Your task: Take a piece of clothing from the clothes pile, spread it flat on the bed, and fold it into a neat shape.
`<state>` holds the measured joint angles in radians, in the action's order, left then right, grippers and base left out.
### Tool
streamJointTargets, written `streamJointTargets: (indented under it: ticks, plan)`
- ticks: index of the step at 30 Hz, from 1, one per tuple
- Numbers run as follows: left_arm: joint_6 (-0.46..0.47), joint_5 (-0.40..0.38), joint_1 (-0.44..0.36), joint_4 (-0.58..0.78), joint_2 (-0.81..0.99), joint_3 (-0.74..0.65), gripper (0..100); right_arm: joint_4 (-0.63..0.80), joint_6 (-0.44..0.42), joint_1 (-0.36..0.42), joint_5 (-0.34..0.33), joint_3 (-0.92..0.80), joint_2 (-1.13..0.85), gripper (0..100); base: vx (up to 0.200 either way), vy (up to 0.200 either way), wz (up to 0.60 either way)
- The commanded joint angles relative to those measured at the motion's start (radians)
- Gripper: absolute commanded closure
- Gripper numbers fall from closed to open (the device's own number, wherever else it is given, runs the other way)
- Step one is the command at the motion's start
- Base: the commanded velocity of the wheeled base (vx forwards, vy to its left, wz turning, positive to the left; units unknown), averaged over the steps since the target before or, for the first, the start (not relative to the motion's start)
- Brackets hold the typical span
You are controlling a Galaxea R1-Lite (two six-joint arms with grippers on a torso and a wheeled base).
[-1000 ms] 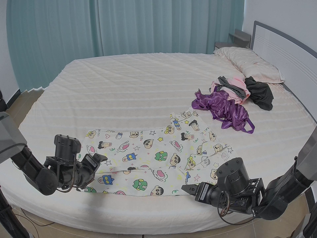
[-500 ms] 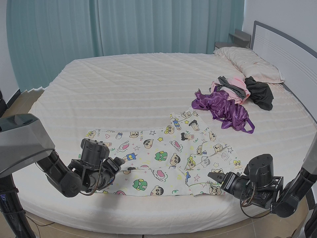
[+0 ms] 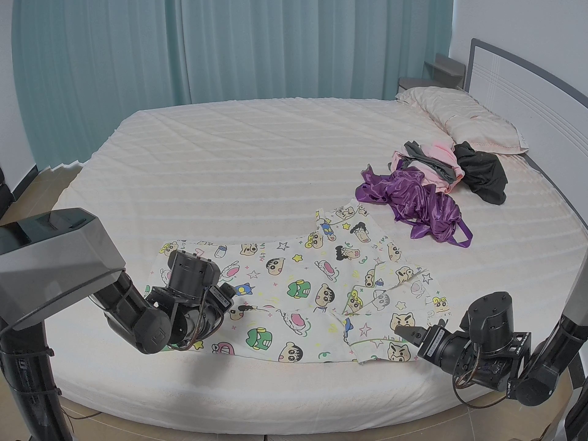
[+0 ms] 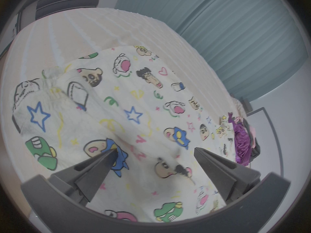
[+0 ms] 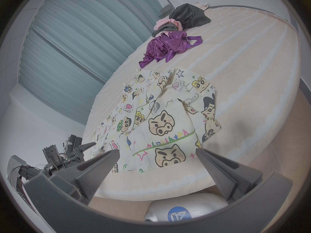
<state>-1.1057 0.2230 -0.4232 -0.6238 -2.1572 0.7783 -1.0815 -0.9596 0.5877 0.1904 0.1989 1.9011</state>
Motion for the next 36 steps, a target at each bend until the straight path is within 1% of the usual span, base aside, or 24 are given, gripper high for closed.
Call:
streamJointTargets:
  ticks: [1, 4, 8, 16, 20, 25, 31, 32, 36]
  plan:
    - [0.001, 0.001, -0.009, 0.073, 0.030, -0.008, 0, 0.000, -0.001, 0.000, 0.000, -0.004, 0.006, 0, 0.000, 0.000, 0.00]
    - [0.014, -0.001, -0.012, 0.151, 0.057, -0.010, 0, 0.000, -0.001, 0.000, 0.000, -0.004, 0.006, 0, 0.000, 0.000, 0.00]
    - [0.072, -0.001, -0.003, 0.228, 0.091, -0.024, 0, 0.000, -0.002, 0.001, -0.003, -0.006, 0.007, 0, 0.000, 0.000, 0.00]
    - [0.103, -0.001, -0.005, 0.282, 0.197, -0.027, 0, 0.000, -0.002, 0.001, -0.003, -0.007, 0.013, 0, 0.000, 0.000, 0.00]
    - [0.103, -0.001, -0.011, 0.300, 0.201, -0.004, 0, 0.000, -0.002, 0.001, -0.002, -0.007, 0.021, 0, 0.000, 0.000, 0.00]
    - [0.101, -0.008, -0.014, 0.315, 0.185, 0.050, 0, -0.002, -0.002, 0.003, 0.001, -0.007, 0.035, 0, 0.000, 0.000, 0.00]
    - [0.112, -0.008, -0.016, 0.339, 0.073, 0.119, 0, -0.002, -0.001, 0.003, 0.003, -0.007, 0.033, 0, 0.000, 0.000, 0.00]
    - [0.132, -0.010, -0.014, 0.365, 0.036, 0.154, 0, -0.002, -0.002, 0.003, 0.003, -0.007, 0.035, 0, 0.000, 0.000, 0.00]
    - [0.135, -0.010, -0.006, 0.398, -0.012, 0.228, 0, -0.002, -0.001, 0.003, 0.004, -0.007, 0.033, 0, 0.000, 0.000, 0.00]
